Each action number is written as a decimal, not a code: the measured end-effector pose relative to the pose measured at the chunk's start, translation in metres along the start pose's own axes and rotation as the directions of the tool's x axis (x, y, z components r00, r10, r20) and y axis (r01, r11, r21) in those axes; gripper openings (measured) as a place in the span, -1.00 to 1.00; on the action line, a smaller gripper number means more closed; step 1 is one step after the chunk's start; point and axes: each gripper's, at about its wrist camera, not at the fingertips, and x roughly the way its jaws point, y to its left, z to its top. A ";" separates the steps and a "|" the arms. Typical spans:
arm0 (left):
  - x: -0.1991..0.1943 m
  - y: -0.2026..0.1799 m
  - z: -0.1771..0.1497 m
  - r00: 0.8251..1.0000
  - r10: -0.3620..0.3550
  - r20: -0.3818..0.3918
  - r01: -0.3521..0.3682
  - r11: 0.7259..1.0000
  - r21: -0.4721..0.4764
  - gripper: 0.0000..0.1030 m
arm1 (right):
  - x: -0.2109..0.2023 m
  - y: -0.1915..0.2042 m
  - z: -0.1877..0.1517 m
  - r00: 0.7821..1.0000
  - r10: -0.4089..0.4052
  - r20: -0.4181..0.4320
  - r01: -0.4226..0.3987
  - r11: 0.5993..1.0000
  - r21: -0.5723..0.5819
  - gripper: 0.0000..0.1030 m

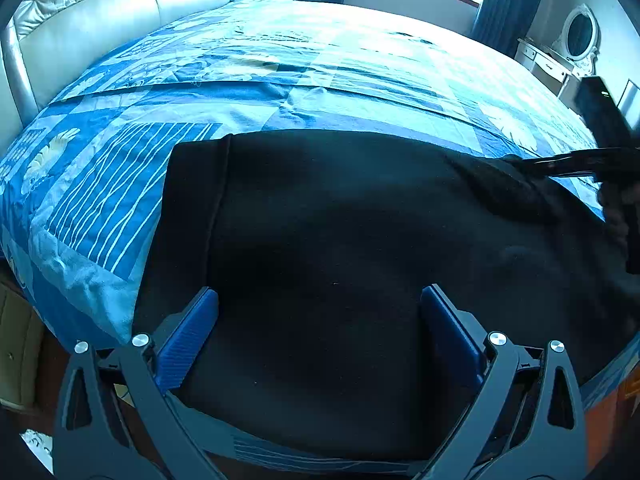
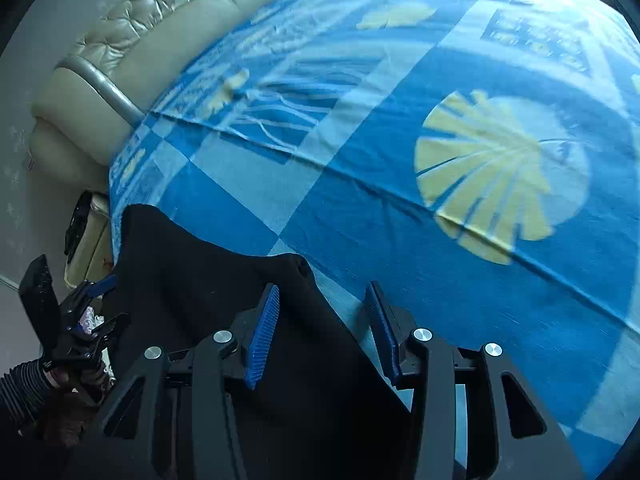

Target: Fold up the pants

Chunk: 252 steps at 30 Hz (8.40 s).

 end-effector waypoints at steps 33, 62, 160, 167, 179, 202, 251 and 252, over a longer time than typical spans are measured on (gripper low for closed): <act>0.005 0.001 0.003 1.000 0.002 -0.020 -0.002 0.999 0.034 0.96 | -0.110 -0.007 -0.049 0.820 -0.534 0.204 0.503 0.844 0.188 -0.12; 0.006 0.001 0.005 0.999 0.024 -0.028 -0.024 1.000 0.017 0.96 | -0.328 -0.237 -0.490 0.708 -0.592 0.384 -0.295 0.246 0.923 0.01; 0.003 0.001 0.003 0.999 0.023 -0.032 -0.023 1.000 0.013 0.96 | -0.086 0.128 -0.210 0.868 -0.435 0.238 0.371 0.888 0.271 -0.78; 0.003 0.001 0.003 0.999 0.024 -0.032 -0.024 1.000 0.014 0.96 | -0.077 0.132 -0.208 0.873 -0.433 0.223 0.377 0.891 0.253 -0.78; 0.003 0.000 0.003 0.999 0.024 -0.031 -0.024 1.000 0.014 0.96 | -0.066 0.133 -0.209 0.884 -0.426 0.190 0.377 0.892 0.249 -0.68; 0.003 0.000 0.002 0.999 0.025 -0.031 -0.024 1.000 0.013 0.96 | -0.070 0.150 -0.209 0.890 -0.405 0.209 0.355 0.903 0.241 -0.34; 0.002 -0.002 0.006 0.999 0.026 -0.021 -0.026 1.000 0.018 0.96 | -0.163 -0.131 -0.274 0.903 -0.205 0.376 -0.182 0.612 0.770 -0.49; 0.002 -0.002 0.006 0.999 0.026 -0.021 -0.026 1.000 0.018 0.96 | -0.163 -0.131 -0.274 0.903 -0.198 0.382 -0.193 0.607 0.771 -0.49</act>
